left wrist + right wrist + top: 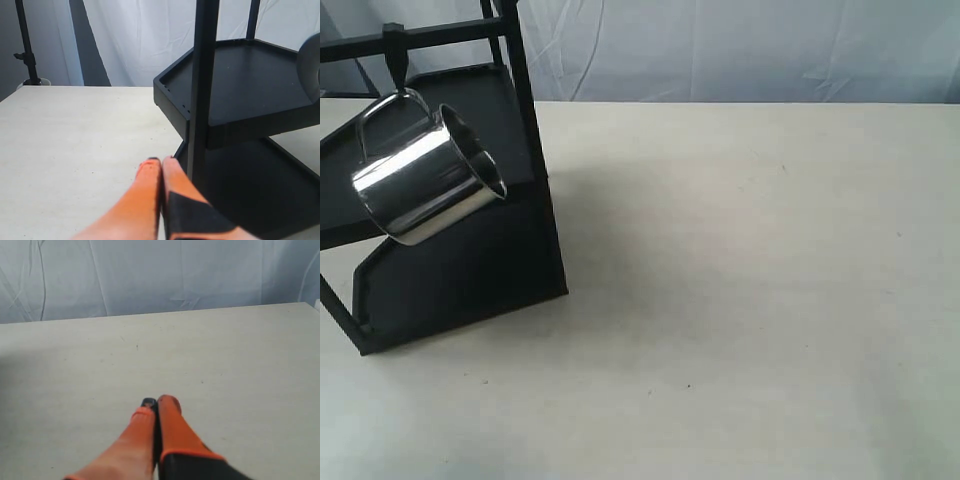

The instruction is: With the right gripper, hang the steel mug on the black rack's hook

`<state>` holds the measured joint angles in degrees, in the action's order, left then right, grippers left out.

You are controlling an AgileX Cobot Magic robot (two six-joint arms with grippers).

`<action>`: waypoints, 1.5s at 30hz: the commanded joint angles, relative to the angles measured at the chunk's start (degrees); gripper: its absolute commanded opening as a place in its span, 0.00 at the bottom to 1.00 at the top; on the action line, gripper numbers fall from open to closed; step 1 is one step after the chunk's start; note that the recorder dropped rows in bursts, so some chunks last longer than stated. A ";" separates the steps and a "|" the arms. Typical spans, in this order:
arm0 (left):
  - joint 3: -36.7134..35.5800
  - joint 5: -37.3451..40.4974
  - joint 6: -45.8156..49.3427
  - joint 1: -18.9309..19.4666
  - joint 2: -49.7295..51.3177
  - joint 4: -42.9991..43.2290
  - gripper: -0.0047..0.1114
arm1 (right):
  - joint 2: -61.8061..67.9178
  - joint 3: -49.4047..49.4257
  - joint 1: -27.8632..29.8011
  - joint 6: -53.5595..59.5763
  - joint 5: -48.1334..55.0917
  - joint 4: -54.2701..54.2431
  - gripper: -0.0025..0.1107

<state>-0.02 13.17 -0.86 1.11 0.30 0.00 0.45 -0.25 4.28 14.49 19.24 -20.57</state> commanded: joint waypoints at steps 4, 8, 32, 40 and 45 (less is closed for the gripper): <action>0.02 0.05 -0.10 -0.07 -0.30 0.31 0.05 | -0.45 0.25 1.81 -5.99 0.68 2.16 0.02; 0.02 0.05 -0.10 -0.07 -0.30 0.31 0.05 | -0.45 0.25 1.94 -6.99 0.68 2.27 0.02; 0.02 0.05 -0.10 -0.07 -0.30 0.31 0.05 | -0.45 0.25 1.94 -18.91 0.89 15.41 0.02; 0.02 0.05 -0.10 -0.07 -0.30 0.31 0.05 | -0.45 0.25 1.94 -19.04 1.31 15.41 0.02; 0.02 0.05 -0.10 -0.07 -0.30 0.31 0.05 | -0.45 0.25 1.94 -19.04 1.31 15.41 0.02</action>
<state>-0.02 13.17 -0.86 1.11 0.30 0.00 0.45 -0.25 5.99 -4.89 20.61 -5.94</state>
